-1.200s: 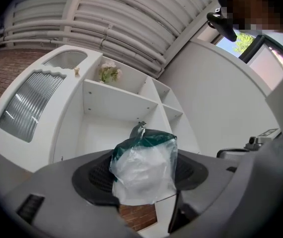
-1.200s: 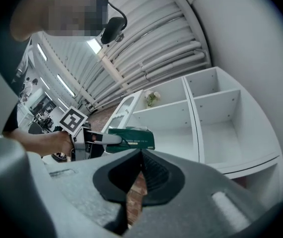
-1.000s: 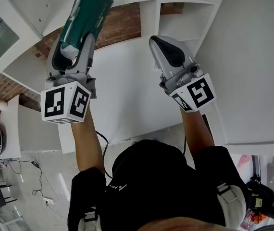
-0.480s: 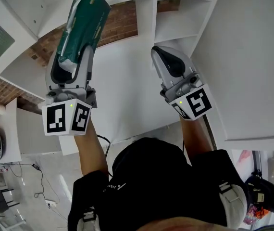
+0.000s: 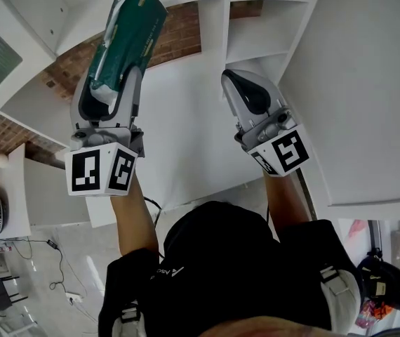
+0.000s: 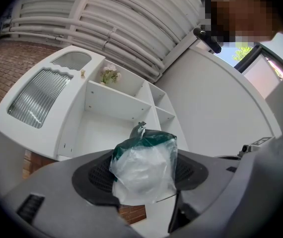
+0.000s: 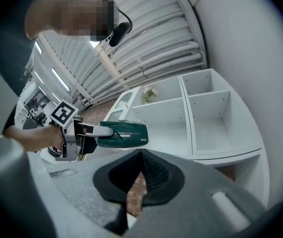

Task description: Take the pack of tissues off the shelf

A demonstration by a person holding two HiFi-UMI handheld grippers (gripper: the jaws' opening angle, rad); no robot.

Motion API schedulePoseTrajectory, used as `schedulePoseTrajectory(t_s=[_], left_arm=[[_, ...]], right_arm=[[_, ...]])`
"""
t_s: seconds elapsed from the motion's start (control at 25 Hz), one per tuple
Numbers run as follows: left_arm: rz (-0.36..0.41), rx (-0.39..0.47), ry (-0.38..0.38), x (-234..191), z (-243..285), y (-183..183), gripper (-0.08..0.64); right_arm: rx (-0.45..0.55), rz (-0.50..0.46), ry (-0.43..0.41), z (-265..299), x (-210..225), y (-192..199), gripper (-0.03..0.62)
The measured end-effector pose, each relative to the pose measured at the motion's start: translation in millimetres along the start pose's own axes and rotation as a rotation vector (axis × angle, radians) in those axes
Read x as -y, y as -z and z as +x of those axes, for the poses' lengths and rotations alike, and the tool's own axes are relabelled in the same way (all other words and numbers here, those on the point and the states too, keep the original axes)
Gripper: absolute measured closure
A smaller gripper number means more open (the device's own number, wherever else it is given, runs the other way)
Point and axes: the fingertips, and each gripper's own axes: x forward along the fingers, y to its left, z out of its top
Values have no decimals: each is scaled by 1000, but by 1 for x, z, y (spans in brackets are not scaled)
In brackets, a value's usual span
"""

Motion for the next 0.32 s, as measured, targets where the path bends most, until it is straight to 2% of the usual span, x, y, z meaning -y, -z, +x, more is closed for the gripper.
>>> schedulePoseTrajectory(t_s=[0.32], left_arm=[[4, 3, -2, 1, -1, -2, 264]], right_arm=[[3, -7, -5, 0, -1, -2, 592]])
